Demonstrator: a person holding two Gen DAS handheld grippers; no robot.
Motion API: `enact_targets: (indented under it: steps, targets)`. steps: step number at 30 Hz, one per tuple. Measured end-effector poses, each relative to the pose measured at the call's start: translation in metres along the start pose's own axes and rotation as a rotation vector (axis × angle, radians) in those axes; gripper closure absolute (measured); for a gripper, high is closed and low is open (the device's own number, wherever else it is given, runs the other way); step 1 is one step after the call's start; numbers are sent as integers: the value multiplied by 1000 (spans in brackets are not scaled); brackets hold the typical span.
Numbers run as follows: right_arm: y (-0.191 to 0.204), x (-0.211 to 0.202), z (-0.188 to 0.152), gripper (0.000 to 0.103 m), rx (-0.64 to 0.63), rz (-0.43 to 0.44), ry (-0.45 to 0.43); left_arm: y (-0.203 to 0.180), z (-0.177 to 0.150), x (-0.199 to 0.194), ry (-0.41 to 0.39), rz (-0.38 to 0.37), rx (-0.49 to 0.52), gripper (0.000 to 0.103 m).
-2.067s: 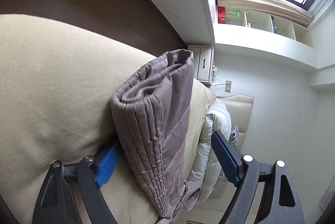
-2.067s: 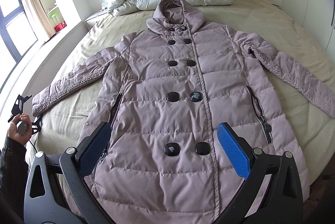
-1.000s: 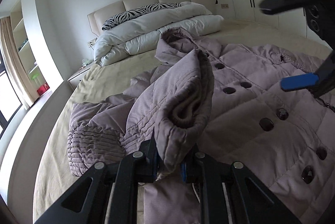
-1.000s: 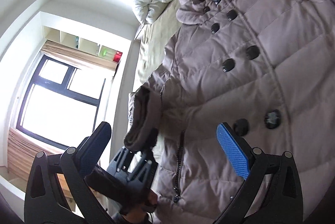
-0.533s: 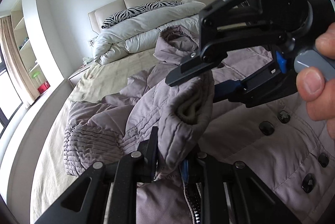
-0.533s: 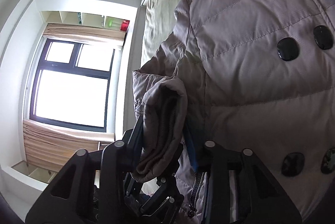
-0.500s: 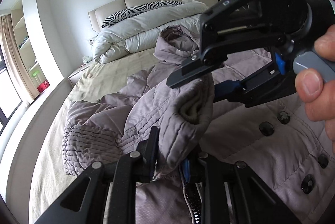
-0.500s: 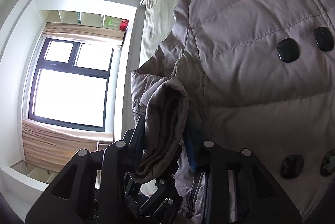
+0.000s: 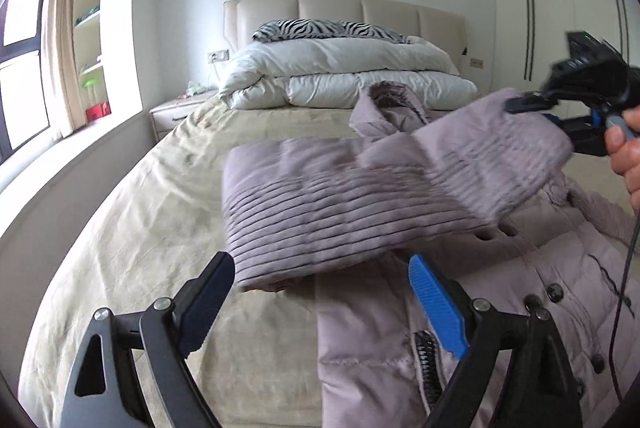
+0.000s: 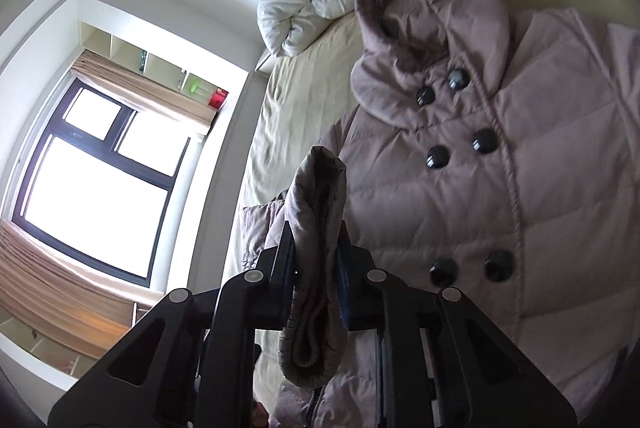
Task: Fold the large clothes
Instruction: 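Fold the held sleeve across the coat front toward the other sleeve, release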
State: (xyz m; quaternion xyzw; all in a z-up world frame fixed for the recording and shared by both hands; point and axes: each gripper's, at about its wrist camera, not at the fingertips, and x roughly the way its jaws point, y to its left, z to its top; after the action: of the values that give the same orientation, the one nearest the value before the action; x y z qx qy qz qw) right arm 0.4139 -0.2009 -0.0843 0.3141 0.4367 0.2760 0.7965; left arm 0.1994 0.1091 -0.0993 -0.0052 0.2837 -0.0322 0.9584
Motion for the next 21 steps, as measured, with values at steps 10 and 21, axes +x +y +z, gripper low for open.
enact_targets:
  steps: [10, 21]
  targets:
    - [-96, -82, 68, 86, 121, -148, -161, 32, 13, 61, 103, 57, -78, 12]
    - [-42, -110, 69, 87, 101, 24, -260, -21, 26, 116, 136, 111, 112, 10]
